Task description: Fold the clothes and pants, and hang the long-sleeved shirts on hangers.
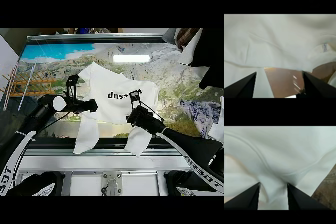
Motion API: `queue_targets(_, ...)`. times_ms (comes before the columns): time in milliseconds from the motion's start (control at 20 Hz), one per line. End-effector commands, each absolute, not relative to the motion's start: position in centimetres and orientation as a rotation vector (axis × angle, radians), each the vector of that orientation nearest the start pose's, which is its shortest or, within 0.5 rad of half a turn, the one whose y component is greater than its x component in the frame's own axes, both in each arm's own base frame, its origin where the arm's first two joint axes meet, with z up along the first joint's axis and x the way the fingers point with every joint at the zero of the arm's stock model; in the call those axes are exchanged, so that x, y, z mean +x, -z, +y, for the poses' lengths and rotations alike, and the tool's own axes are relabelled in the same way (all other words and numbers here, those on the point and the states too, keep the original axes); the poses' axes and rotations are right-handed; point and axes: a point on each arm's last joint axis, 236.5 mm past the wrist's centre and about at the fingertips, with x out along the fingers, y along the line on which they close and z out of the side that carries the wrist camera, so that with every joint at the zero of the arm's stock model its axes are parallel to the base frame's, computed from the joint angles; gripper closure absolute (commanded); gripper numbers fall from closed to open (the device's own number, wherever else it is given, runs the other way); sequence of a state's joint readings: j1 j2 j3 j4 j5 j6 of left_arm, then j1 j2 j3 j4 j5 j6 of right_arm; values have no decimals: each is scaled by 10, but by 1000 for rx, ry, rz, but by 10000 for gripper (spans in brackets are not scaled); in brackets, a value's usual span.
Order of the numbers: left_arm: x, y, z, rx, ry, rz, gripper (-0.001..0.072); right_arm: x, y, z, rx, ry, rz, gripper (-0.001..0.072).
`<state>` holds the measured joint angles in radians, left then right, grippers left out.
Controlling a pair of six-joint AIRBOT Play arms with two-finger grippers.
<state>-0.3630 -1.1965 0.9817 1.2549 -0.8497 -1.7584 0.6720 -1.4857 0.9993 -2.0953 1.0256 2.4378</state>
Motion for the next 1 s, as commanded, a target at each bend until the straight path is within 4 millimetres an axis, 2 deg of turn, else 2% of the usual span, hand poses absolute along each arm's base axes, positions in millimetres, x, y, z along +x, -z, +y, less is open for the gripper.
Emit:
queue_targets(0,356,-10,-195,-289,322,1150,87,355,90,132,-238,210,1193,335)
queue_targets(200,356,-10,-195,-294,318,1151,88,353,91,127,-266,211,1213,335)
queue_targets(400,356,-10,-195,-295,318,1150,88,337,86,102,-411,258,1282,336)
queue_targets(500,357,-10,-195,-299,316,1146,88,339,83,96,-443,274,1271,335)
queue_targets(750,357,-10,-195,-312,308,1149,87,362,91,121,-402,164,1192,335)
queue_targets(900,355,-9,-195,-308,308,1161,87,365,95,116,-399,171,1194,339)
queue_targets(950,354,-9,-195,-308,308,1162,88,366,94,112,-396,181,1195,381)
